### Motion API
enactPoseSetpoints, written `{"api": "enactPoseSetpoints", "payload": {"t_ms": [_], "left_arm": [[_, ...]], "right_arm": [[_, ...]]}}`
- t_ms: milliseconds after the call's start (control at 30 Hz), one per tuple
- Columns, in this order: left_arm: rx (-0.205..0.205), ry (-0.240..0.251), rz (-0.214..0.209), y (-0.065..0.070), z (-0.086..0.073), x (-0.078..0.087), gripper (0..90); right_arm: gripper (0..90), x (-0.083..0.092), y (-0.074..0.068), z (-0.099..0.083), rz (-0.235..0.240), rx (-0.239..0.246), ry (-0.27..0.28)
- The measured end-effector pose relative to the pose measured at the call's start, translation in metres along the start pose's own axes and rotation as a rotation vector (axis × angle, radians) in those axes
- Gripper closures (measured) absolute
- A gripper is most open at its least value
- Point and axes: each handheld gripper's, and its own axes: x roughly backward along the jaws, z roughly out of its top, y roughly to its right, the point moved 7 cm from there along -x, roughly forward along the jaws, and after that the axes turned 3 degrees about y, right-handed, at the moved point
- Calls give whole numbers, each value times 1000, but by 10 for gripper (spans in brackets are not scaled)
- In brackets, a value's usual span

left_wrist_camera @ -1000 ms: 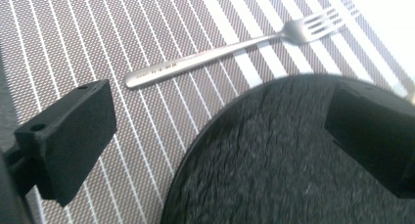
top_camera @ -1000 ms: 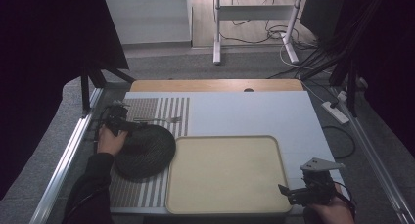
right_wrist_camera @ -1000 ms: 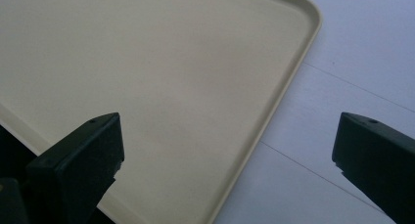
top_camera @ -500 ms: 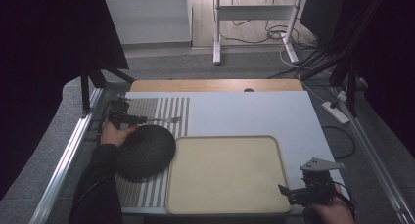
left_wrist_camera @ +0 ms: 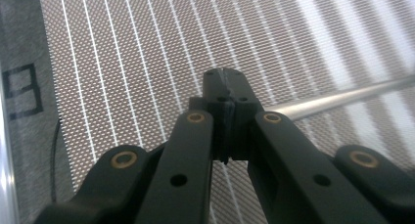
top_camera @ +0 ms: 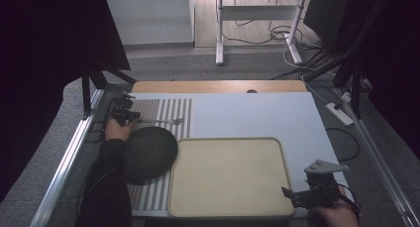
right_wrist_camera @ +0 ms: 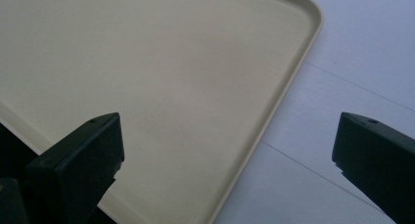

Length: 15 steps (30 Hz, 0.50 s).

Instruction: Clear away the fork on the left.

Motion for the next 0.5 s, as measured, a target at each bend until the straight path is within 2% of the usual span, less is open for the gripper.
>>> {"api": "enactPoseSetpoints", "payload": {"t_ms": [67, 100, 233, 400, 500], "left_arm": [[3, -9, 12, -1, -1, -4, 890], [8, 5, 15, -2, 0, -5, 890], [17, -10, 2, -2, -2, -4, 892], [-10, -59, -38, 0, -10, 4, 892], [-23, -96, -84, 4, -17, 10, 891]], "right_arm": [[0, 0, 0, 0, 1, 0, 0], [0, 0, 0, 0, 2, 1, -1], [0, 0, -1, 0, 2, 9, -6], [0, 0, -1, 0, 1, 8, -4], [0, 0, -1, 0, 0, 11, -4]]}}
